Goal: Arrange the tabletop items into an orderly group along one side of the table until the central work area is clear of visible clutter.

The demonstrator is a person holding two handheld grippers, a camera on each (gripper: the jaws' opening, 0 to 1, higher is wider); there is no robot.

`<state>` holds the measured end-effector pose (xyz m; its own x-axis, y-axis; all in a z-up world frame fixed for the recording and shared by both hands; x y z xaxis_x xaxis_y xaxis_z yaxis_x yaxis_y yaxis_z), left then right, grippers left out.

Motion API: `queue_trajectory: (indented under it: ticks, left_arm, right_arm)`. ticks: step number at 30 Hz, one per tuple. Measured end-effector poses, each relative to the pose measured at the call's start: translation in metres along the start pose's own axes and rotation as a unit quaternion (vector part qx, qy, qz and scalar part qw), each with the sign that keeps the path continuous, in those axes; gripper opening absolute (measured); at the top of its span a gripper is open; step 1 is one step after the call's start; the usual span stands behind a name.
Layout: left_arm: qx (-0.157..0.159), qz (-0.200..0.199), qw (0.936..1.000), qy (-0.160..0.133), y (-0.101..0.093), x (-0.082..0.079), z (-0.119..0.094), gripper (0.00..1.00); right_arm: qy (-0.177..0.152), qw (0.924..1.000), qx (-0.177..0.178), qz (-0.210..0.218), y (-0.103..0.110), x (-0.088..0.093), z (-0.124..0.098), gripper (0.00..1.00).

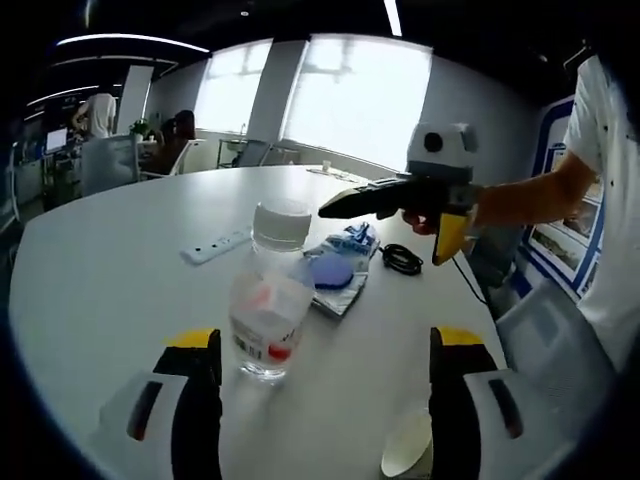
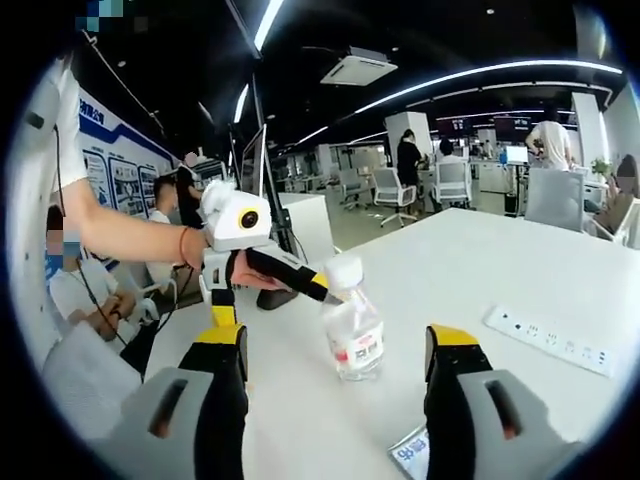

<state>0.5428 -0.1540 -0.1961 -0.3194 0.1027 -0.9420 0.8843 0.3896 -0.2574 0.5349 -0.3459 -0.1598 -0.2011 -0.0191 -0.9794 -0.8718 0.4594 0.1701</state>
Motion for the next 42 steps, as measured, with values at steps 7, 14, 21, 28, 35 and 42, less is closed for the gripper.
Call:
queue_trajectory:
  ticks: [7, 14, 21, 28, 35, 42]
  left_arm:
    - [-0.007, -0.008, 0.9999, -0.004, -0.012, -0.005, -0.01, 0.9]
    - [-0.012, -0.006, 0.9999, 0.001, -0.026, -0.008, -0.021, 0.91]
    - [-0.018, -0.012, 0.9998, -0.003, -0.041, -0.009, -0.032, 0.91]
    - [-0.024, -0.015, 0.9995, -0.016, -0.056, -0.017, -0.042, 0.92]
    - [-0.028, -0.014, 0.9994, -0.016, -0.067, -0.019, -0.052, 0.92]
    - [-0.034, -0.018, 0.9991, -0.018, -0.078, -0.017, -0.064, 0.93]
  right_arm:
    - [0.007, 1.0, 0.004, 0.003, 0.002, 0.0, -0.011, 0.72]
    - [0.019, 0.9998, 0.001, 0.006, 0.008, 0.004, -0.02, 0.73]
    - [0.03, 0.9995, -0.006, 0.011, 0.015, 0.005, -0.026, 0.74]
    - [0.044, 0.9989, -0.012, 0.014, 0.021, 0.007, -0.032, 0.73]
    - [0.057, 0.9979, -0.023, 0.019, 0.03, 0.011, -0.035, 0.73]
    - [0.068, 0.9966, -0.039, 0.027, 0.037, 0.015, -0.036, 0.72]
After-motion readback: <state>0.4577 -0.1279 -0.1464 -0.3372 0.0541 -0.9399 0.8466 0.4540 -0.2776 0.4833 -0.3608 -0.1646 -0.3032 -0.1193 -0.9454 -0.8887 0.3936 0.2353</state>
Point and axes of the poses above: the point that each gripper's makers call its tool centre point, and the gripper's own axes: z roughly forward along the fingers, y roughly to its left, x roughly out of its underside, the point moved 8 cm from there along -z, roughly backward along the fingers, and after that the axes turned 11 degrees about -y, right-handed, at the moved point
